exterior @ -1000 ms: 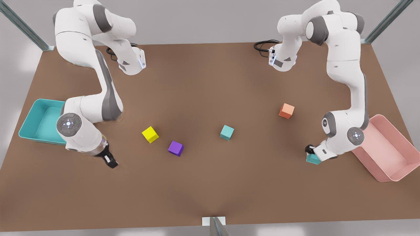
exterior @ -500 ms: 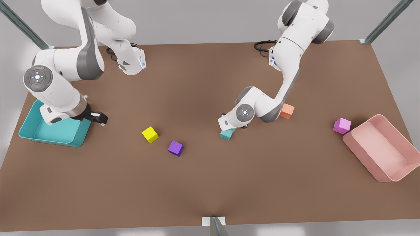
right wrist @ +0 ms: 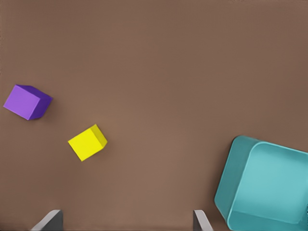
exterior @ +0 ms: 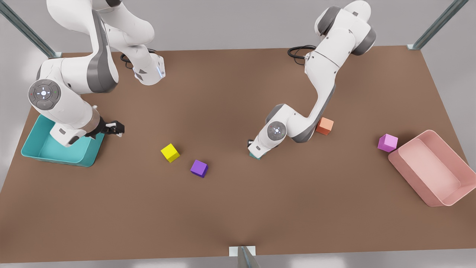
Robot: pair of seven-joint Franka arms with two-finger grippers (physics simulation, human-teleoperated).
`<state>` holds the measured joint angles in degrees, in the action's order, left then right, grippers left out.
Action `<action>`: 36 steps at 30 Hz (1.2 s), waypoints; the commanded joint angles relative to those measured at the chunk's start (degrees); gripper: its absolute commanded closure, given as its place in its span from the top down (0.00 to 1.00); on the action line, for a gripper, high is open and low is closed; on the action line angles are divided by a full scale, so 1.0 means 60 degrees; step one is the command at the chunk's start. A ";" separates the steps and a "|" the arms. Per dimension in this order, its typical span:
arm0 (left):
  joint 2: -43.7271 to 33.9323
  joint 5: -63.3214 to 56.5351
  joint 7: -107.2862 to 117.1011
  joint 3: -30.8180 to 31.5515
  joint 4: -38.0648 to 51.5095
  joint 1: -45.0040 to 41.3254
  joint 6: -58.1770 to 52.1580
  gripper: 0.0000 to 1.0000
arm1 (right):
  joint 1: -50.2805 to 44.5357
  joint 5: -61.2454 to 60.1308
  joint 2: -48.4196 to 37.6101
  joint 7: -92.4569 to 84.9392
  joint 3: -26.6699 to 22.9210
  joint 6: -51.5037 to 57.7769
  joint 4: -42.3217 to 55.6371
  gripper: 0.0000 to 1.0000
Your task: Stack the two blue cubes on top of each other
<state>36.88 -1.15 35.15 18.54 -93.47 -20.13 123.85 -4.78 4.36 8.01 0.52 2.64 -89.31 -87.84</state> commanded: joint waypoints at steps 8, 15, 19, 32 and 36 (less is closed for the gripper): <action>0.0064 -0.0233 0.2242 0.0001 0.0008 0.0015 0.0423 0.68 | 0.0021 -0.0023 0.0028 -0.2240 0.0000 0.0046 0.0006 1.00; 0.0078 -0.0233 0.2242 0.0001 0.0008 0.0030 0.0423 1.00 | -0.0023 0.0006 0.0116 -0.2240 0.0029 0.0207 0.0020 1.00; -0.0185 -0.0336 0.2271 0.0001 0.0037 0.0074 0.0174 1.00 | -0.0038 -0.0023 0.0204 -0.2240 0.0044 0.0207 0.0049 1.00; -0.0859 -0.1435 -0.3003 -0.0175 0.4974 0.3368 -0.7516 1.00 | 0.0006 -0.0008 0.0233 -0.2254 0.0000 0.0207 0.0313 1.00; -0.5034 -0.0043 -0.5478 -0.2328 0.1443 0.3267 -0.8321 1.00 | 0.0182 0.0065 0.0160 -0.2884 -0.0073 0.0281 0.0357 1.00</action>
<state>11.35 -4.68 32.64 6.70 -81.85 0.35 86.89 -3.71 4.66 9.10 -11.72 2.26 -87.93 -85.75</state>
